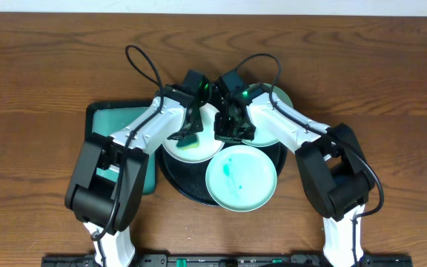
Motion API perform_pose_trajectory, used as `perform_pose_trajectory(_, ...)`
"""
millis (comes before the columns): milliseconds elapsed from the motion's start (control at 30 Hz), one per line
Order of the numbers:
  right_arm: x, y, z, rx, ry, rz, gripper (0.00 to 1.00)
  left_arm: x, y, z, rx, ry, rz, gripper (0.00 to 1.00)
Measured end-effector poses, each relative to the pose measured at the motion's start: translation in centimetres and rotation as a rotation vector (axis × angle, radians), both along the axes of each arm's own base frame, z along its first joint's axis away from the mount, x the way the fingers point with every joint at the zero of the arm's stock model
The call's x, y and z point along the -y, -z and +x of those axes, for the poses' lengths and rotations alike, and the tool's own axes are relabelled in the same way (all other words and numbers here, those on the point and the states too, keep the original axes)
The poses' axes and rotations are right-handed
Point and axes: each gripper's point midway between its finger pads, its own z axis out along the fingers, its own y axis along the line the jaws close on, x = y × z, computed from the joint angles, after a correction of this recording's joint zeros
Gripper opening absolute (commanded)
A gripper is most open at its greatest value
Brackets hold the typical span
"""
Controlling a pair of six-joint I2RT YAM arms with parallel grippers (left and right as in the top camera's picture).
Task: Clean dirty plates on tray and stack at the side
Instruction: 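Scrub the white plate with the sponge while the right gripper holds the plates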
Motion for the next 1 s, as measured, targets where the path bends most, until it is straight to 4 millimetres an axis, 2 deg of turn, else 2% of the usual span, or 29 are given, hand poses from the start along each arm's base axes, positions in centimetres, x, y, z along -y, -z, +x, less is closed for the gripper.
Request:
perform_pose_trajectory(267,-0.1,0.0,-0.2,-0.023,0.004,0.026,0.01,-1.2,0.0,-2.0,-0.078,-0.065,0.04,0.07)
perform_pose_trajectory(400,-0.1,0.0,-0.2,-0.023,-0.002,0.028,0.01,-0.6,0.2,-2.7,-0.141,-0.046,-0.051,0.07)
perform_pose_trajectory(533,-0.2,0.2,0.0,-0.014,-0.003,0.042,0.01,0.4,0.3,-2.4,-0.169,-0.011,-0.197,0.07)
perform_pose_trajectory(633,-0.4,0.6,0.1,-0.01,0.01,0.07,0.01,2.4,0.2,-1.9,-0.165,0.04,-0.348,0.07)
perform_pose_trajectory(800,-0.5,0.8,0.0,-0.012,0.031,0.135,0.01,8.7,-0.5,-1.4,-0.149,0.173,-0.67,0.07)
perform_pose_trajectory(1000,-0.4,0.8,0.0,-0.024,0.044,0.156,0.01,9.6,-1.0,-1.1,-0.14,0.181,-0.763,0.07)
